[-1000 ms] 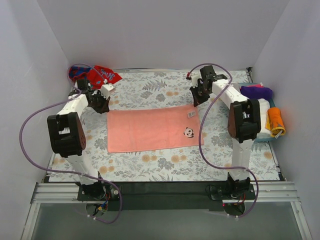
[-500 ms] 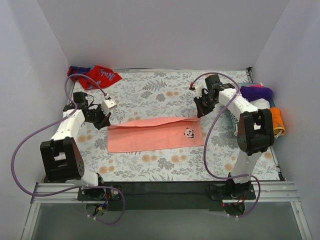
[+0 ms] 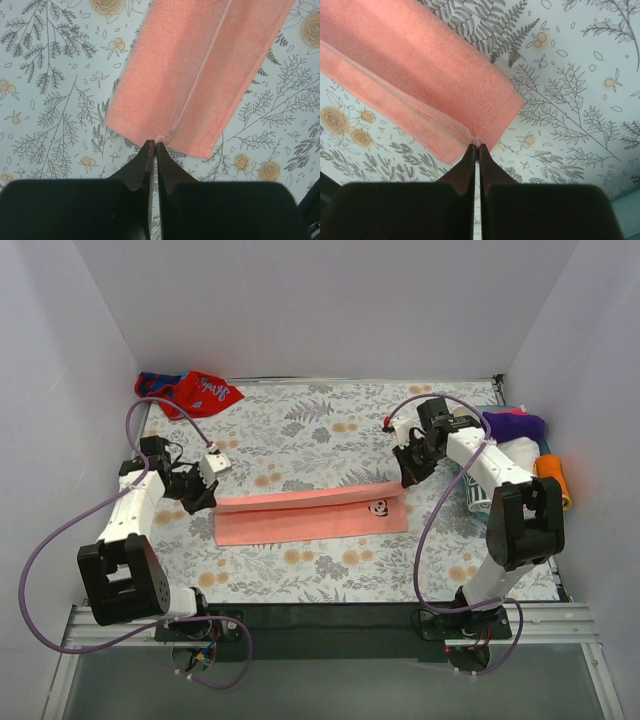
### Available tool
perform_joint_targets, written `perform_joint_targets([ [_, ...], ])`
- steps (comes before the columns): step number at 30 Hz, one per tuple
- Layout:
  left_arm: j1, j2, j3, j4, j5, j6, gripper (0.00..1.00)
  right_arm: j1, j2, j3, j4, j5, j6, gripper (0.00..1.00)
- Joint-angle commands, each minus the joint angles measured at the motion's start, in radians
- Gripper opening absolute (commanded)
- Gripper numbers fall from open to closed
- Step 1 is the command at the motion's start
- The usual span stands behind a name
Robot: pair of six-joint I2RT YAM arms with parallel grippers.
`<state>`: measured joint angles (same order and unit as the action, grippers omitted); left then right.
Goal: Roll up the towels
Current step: Fold the towel
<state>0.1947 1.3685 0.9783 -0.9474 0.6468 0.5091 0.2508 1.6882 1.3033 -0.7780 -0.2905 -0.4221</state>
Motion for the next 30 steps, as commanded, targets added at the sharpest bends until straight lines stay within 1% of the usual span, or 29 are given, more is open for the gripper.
perform_joint_targets([
  [1, 0.008, -0.032, 0.010, -0.060, 0.013, 0.049, 0.00, 0.001, -0.042, -0.032, -0.069, -0.018, -0.047, 0.01],
  [6, 0.009, -0.010, -0.035, -0.065, -0.015, 0.077, 0.00, 0.015, -0.058, -0.128, -0.078, -0.044, -0.056, 0.01],
  [10, 0.009, 0.024, -0.092, -0.004, -0.042, 0.062, 0.00, 0.031, -0.029, -0.180, -0.058, -0.067, -0.049, 0.01],
  [11, 0.008, 0.043, -0.121, 0.010, -0.048, 0.062, 0.00, 0.039, -0.022, -0.185, -0.052, -0.070, -0.047, 0.01],
  [18, 0.006, 0.099, -0.187, 0.096, -0.062, 0.042, 0.00, 0.056, 0.027, -0.206, -0.015, -0.050, -0.040, 0.01],
  [22, 0.006, 0.115, -0.204, 0.131, -0.085, 0.031, 0.00, 0.056, 0.044, -0.225, -0.004, -0.029, -0.044, 0.01],
  [30, 0.008, 0.090, -0.167, 0.099, -0.064, 0.034, 0.00, 0.058, 0.039, -0.202, -0.012, -0.012, -0.043, 0.01],
])
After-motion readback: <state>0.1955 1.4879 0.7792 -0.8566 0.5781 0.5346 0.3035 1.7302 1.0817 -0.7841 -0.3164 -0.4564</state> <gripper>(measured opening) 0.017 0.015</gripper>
